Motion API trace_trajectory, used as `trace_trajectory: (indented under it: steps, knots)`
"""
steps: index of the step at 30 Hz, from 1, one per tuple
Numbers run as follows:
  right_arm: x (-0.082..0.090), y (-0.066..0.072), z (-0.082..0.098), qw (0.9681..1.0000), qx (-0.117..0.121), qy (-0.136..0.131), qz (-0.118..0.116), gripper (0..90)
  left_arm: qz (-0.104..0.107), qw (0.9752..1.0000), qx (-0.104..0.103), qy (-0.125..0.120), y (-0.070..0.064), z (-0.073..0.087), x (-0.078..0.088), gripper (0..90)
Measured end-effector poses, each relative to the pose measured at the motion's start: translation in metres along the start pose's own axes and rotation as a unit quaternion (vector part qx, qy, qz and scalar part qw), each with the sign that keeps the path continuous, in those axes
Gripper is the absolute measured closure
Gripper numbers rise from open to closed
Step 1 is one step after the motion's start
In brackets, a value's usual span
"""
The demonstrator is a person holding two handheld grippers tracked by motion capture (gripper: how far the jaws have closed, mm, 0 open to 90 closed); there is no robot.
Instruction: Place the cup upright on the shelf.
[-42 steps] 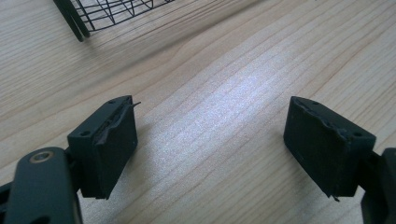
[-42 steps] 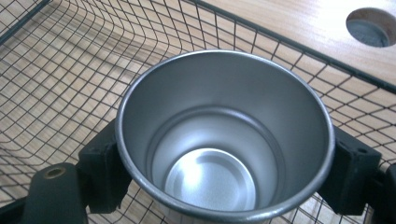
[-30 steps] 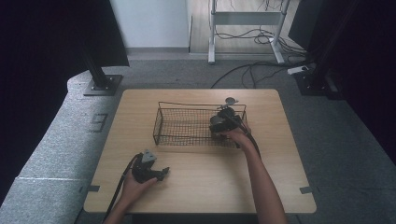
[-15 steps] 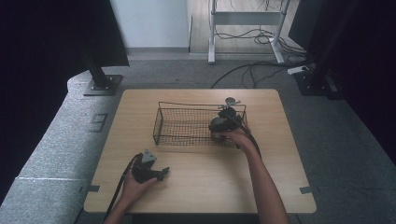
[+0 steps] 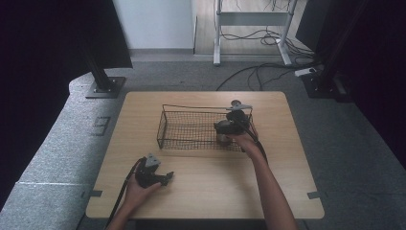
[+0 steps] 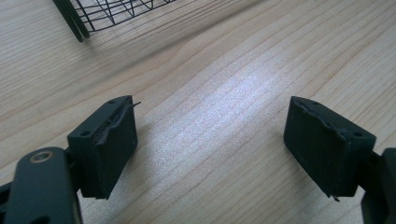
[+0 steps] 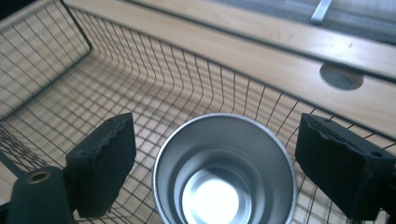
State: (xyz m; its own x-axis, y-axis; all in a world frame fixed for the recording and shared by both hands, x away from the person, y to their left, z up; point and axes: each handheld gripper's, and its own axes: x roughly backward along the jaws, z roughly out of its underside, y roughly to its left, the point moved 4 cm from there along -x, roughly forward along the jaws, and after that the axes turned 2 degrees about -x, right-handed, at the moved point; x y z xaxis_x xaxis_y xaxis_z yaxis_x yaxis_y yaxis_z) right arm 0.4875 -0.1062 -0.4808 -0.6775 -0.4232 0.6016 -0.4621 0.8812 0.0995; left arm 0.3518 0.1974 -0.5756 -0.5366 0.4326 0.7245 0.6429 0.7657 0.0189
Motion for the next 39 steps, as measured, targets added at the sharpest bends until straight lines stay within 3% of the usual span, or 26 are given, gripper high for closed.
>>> trace_trajectory:
  steps: [7, 18, 30, 39]
  knots:
    - [0.016, 0.001, 0.001, 0.9996, 0.0, -0.027, -0.005, 13.0, 0.0, 1.0, 0.0, 0.0, 0.0, 0.0, 0.0, 17.3]
    - [0.048, 0.0, 0.019, 0.997, 0.005, -0.076, -0.017, 18.7, 0.0, 1.0, 0.0, 0.001, 0.0, 0.0, 0.0, 17.3]
    - [0.088, -0.006, 0.057, 0.9936, -0.002, -0.109, -0.029, 20.9, 0.0, 1.0, -0.001, 0.0, 0.0, 0.0, 0.0, 17.4]
    - [0.108, -0.014, 0.096, 0.994, -0.001, -0.104, -0.033, 21.2, 0.0, 1.0, 0.0, 0.001, 0.0, 0.0, 0.0, 17.3]
